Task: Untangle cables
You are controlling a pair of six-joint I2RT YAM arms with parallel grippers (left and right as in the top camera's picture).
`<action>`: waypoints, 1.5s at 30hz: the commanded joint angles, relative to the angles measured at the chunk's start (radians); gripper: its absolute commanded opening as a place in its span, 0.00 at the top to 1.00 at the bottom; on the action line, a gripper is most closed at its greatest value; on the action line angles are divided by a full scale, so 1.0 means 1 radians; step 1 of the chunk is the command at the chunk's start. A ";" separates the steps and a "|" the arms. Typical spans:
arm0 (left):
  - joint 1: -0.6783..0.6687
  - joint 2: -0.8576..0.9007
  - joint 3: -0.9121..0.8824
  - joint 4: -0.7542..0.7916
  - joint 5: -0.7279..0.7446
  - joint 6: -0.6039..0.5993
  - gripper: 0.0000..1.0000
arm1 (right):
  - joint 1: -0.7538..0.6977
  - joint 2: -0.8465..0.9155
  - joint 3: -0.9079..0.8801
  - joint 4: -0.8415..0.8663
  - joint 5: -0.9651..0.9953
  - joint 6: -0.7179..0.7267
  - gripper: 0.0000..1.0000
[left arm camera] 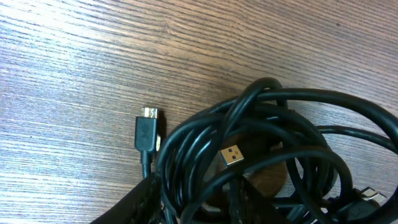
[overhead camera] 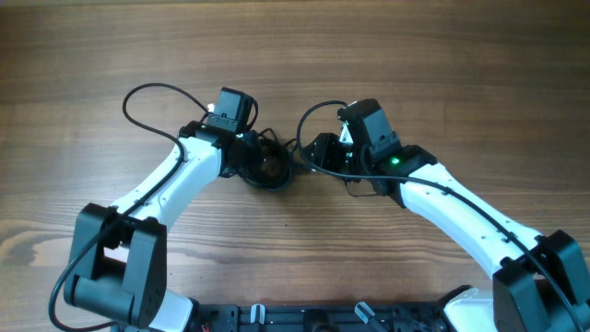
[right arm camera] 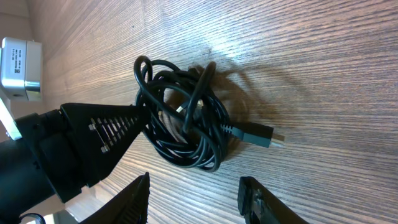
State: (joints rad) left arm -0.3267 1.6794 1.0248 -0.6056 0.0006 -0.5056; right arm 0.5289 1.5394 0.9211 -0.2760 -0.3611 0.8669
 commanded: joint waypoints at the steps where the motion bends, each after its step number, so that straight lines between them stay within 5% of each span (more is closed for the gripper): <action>1: -0.031 0.010 0.007 0.001 -0.018 0.005 0.62 | 0.004 0.017 0.006 -0.002 0.017 0.008 0.51; 45: -0.043 0.010 0.006 -0.041 -0.096 0.027 0.65 | 0.004 0.017 0.006 -0.051 0.017 0.034 0.55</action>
State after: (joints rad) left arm -0.3668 1.6794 1.0248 -0.6464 -0.0818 -0.4896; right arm 0.5289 1.5394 0.9211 -0.3283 -0.3607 0.8932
